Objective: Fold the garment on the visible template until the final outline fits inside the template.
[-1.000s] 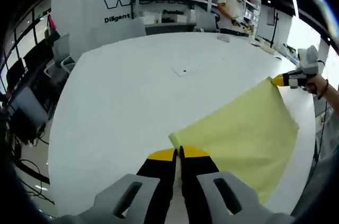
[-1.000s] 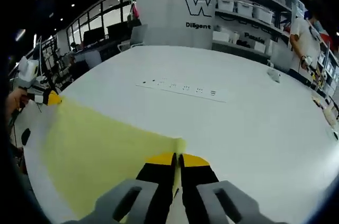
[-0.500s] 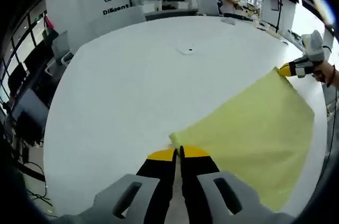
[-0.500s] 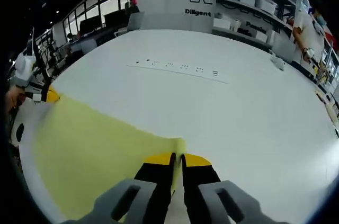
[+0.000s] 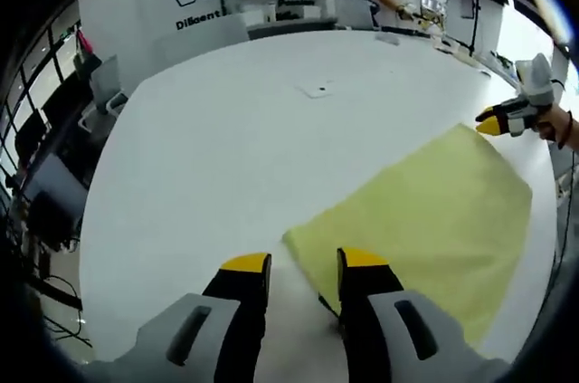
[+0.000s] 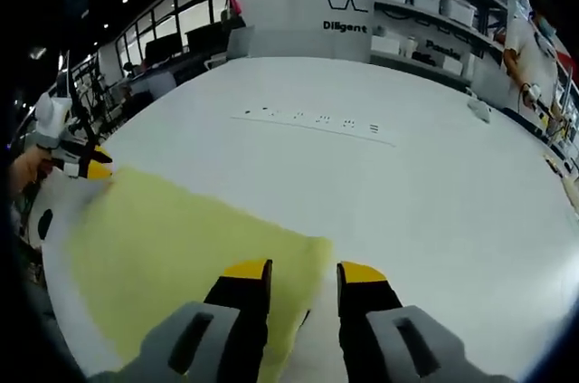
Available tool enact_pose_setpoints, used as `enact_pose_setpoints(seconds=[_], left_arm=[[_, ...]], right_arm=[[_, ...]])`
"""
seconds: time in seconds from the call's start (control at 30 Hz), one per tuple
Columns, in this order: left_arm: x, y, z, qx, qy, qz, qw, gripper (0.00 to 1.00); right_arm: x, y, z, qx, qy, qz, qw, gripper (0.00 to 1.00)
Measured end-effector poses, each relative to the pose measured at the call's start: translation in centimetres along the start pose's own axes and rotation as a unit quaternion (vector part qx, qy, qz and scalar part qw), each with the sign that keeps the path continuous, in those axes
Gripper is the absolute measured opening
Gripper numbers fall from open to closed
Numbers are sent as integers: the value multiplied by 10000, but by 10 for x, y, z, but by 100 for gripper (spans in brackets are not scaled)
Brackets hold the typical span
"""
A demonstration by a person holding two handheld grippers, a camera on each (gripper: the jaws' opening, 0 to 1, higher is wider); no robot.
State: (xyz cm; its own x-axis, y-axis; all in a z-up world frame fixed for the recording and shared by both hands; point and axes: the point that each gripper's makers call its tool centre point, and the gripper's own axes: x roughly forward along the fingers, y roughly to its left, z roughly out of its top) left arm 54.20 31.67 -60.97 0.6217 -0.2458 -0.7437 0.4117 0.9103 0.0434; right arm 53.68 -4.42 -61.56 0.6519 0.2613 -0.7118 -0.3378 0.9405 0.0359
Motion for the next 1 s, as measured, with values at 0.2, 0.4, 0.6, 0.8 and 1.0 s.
enact_pose_setpoints(seconds=[0.2,0.4,0.6,0.8,1.0], left_arm=[[-6,-5,-6,-229,-26,-41,9997,46],[-12,-10,-7,-330,-92,-123,9993,51],[-36,-25,-16,-212,-147,-181,9995,52],[-48,-34,-24,-315,-241,-281,9988,51],[-58,-42,-31,-440,-280,-369,9980,49]], right_arm=[[-10,14,-7,171,-42,331,9993,41],[-15,21,-12,169,-82,447,9988,49],[-36,37,-29,177,-54,753,9970,51],[-52,43,-39,167,-29,912,9957,52],[-65,51,-50,-11,47,1068,9943,52]])
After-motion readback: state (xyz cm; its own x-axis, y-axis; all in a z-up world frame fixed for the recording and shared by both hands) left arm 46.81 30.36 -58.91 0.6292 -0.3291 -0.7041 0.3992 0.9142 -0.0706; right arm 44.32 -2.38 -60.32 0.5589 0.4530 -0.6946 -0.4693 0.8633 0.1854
